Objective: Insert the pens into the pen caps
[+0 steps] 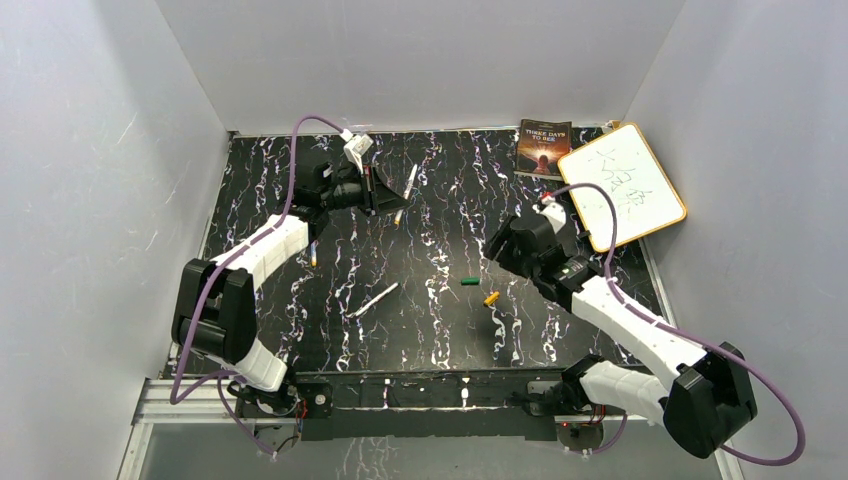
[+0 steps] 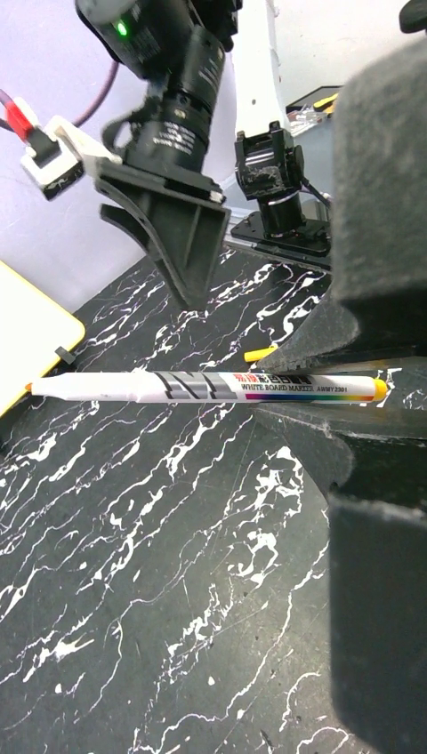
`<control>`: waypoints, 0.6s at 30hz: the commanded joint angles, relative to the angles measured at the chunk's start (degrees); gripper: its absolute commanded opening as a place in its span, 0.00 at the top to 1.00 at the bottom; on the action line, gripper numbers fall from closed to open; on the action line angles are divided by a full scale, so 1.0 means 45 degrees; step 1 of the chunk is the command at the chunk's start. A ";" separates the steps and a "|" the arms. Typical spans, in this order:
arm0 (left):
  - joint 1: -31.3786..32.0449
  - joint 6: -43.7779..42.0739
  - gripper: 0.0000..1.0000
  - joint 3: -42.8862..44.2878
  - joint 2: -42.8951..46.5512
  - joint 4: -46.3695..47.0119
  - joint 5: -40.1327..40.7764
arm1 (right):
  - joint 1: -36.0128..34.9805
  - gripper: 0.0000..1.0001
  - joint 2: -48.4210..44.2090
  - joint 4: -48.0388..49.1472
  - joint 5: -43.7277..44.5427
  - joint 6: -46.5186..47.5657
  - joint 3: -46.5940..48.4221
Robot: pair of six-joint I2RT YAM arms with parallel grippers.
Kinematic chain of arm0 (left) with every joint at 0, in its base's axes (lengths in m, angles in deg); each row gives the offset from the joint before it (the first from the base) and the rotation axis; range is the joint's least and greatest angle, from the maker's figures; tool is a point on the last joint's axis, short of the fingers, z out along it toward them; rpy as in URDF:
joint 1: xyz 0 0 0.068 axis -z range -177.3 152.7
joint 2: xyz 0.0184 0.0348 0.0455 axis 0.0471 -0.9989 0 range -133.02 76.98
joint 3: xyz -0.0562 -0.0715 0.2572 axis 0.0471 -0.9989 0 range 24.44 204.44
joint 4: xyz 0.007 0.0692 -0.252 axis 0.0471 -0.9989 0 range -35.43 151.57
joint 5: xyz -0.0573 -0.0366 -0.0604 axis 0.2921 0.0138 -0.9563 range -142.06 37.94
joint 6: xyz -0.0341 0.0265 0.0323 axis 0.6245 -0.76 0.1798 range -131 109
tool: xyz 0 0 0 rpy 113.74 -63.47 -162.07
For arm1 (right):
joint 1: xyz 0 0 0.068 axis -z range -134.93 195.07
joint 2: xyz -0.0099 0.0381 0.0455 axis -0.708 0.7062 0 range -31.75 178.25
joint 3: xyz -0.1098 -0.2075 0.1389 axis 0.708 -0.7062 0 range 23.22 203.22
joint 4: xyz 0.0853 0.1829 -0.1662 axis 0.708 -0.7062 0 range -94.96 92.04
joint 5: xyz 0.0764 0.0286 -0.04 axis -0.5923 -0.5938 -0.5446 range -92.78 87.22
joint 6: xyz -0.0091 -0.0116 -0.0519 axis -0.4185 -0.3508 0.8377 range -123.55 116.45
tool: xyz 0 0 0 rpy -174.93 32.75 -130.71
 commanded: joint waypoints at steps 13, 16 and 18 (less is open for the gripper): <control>-0.0036 0.0114 1.00 0.0312 -0.0297 0.0161 0.0065 | -0.0058 0.62 0.1054 -0.0961 0.0683 -0.2040 -0.2057; -0.0043 -0.0041 1.00 0.0345 -0.0294 -0.0080 0.0122 | -0.0068 0.64 0.1531 -0.0717 0.0576 -0.1800 -0.1883; -0.0046 -0.0102 1.00 0.0370 -0.0296 -0.0145 0.0129 | -0.0067 0.63 0.1904 -0.0880 0.0654 -0.1696 -0.1657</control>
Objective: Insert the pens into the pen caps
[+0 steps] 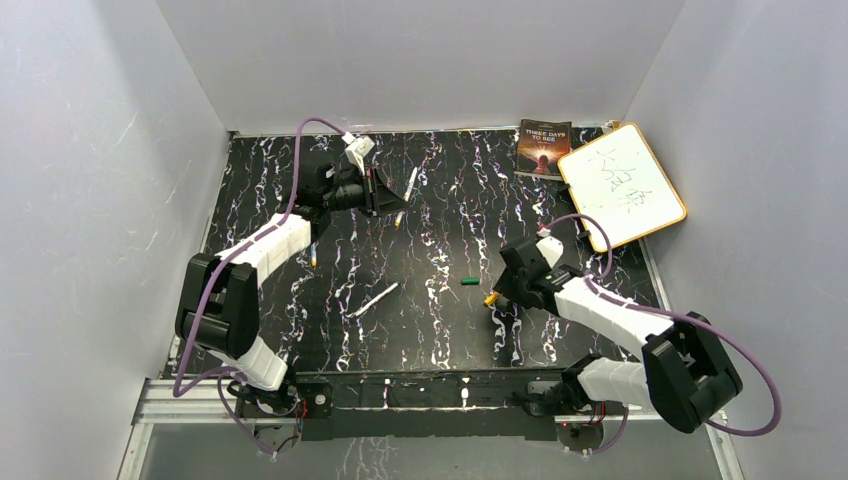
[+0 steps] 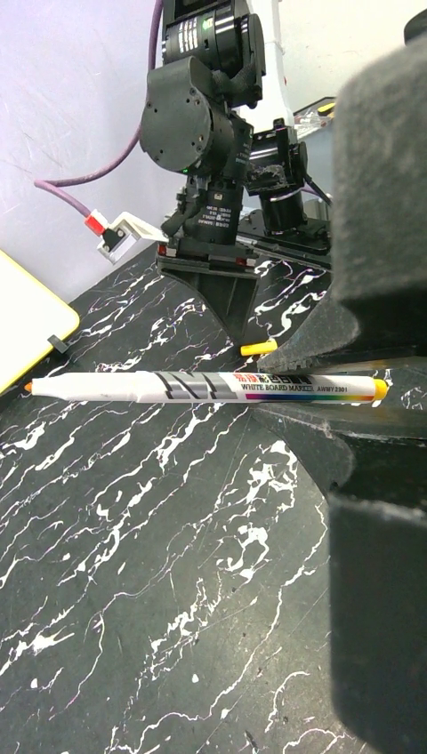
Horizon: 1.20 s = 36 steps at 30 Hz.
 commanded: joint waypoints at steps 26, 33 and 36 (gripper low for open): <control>-0.0041 -0.0794 1.00 0.0538 0.0288 -0.0912 0.0036 | -0.1570 0.80 0.2645 0.0034 0.0126 -0.0194 0.1612; -0.0044 -0.0790 1.00 0.0522 0.0284 -0.0907 0.0045 | -0.1572 0.99 0.2484 0.0406 -0.0116 -0.0226 0.1441; -0.0046 -0.0787 1.00 0.0539 0.0287 -0.0897 0.0040 | -0.1562 1.00 0.2345 0.0658 -0.0285 -0.0235 0.1338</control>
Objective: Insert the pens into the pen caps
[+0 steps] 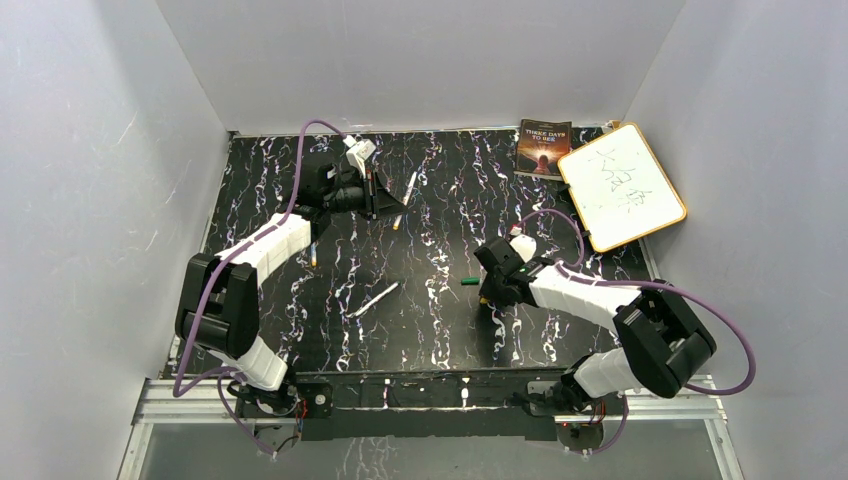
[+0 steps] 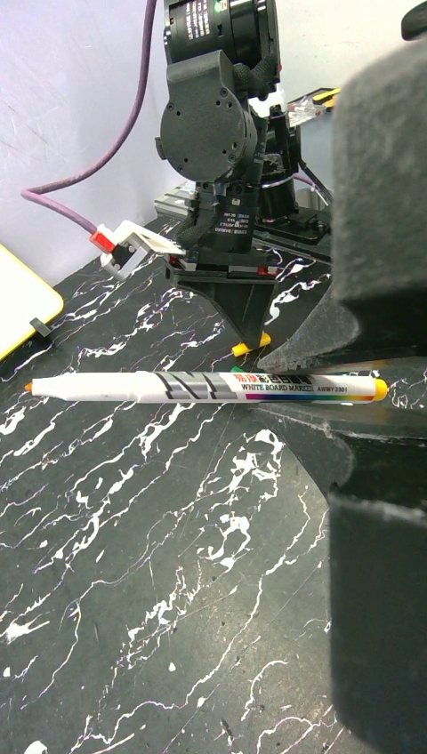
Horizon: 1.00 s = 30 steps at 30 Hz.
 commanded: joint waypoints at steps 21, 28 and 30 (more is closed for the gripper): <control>-0.0045 -0.0088 1.00 0.0449 0.0175 0.0041 -0.0178 | -0.0039 1.00 0.0644 0.3135 -0.4549 0.4661 0.0886; -0.0043 -0.0107 1.00 0.0468 0.0120 0.0015 -0.0197 | -0.0177 0.86 0.1125 0.1716 -0.4953 0.7806 0.2234; -0.0046 -0.0107 1.00 0.0463 0.0095 0.0055 -0.0193 | -0.0184 0.62 0.1050 0.1223 -0.4242 0.8226 0.2565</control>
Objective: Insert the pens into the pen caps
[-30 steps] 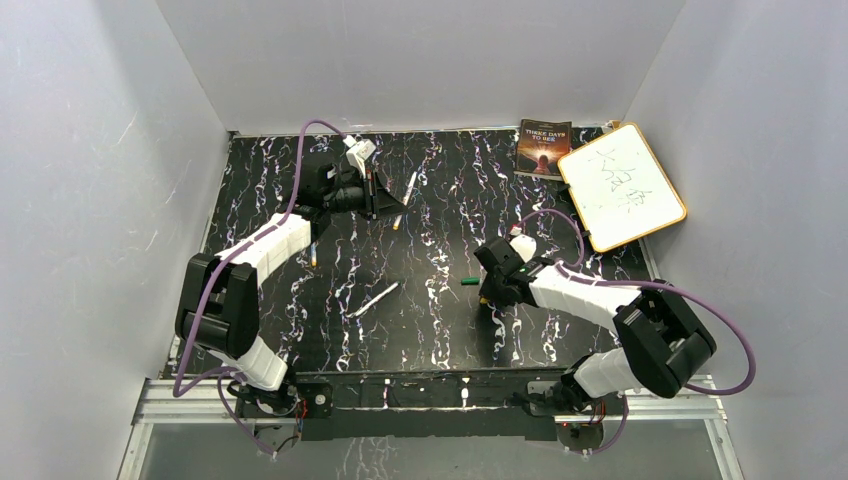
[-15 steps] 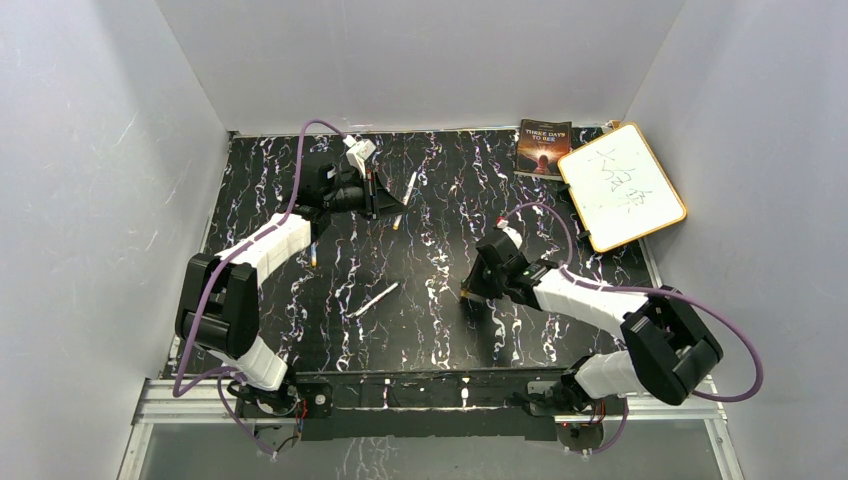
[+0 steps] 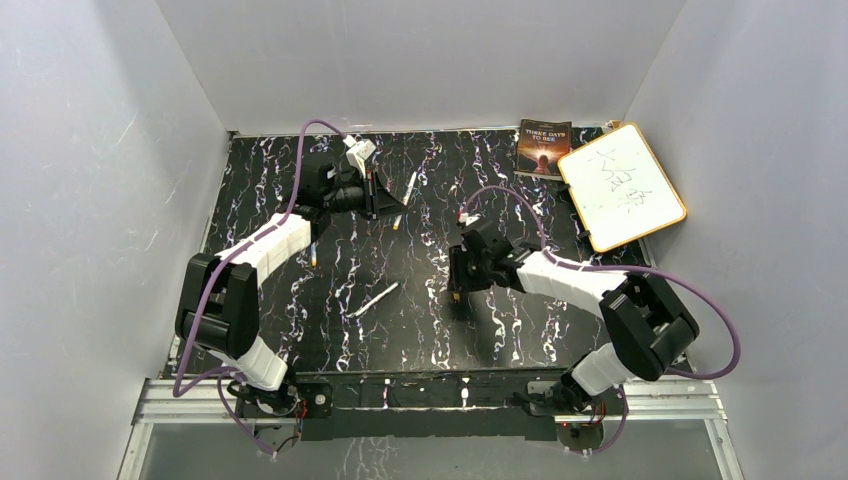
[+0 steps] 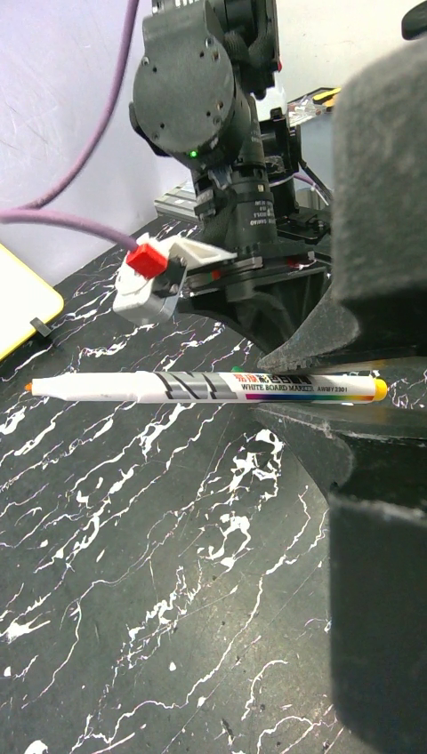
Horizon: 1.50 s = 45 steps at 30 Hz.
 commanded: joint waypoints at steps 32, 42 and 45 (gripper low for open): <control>-0.0033 -0.0102 1.00 0.0463 0.0087 0.0041 -0.0187 | -0.1173 1.00 0.0840 0.0377 0.0457 0.0312 0.0289; -0.0046 -0.0086 1.00 0.0449 0.0116 0.0101 -0.0285 | -0.0888 1.00 0.0804 -0.0687 0.1721 0.0023 0.0346; -0.0046 -0.0087 1.00 0.0449 0.0138 0.0066 -0.0285 | -0.0696 1.00 0.0849 -0.0789 0.1765 -0.0057 0.0393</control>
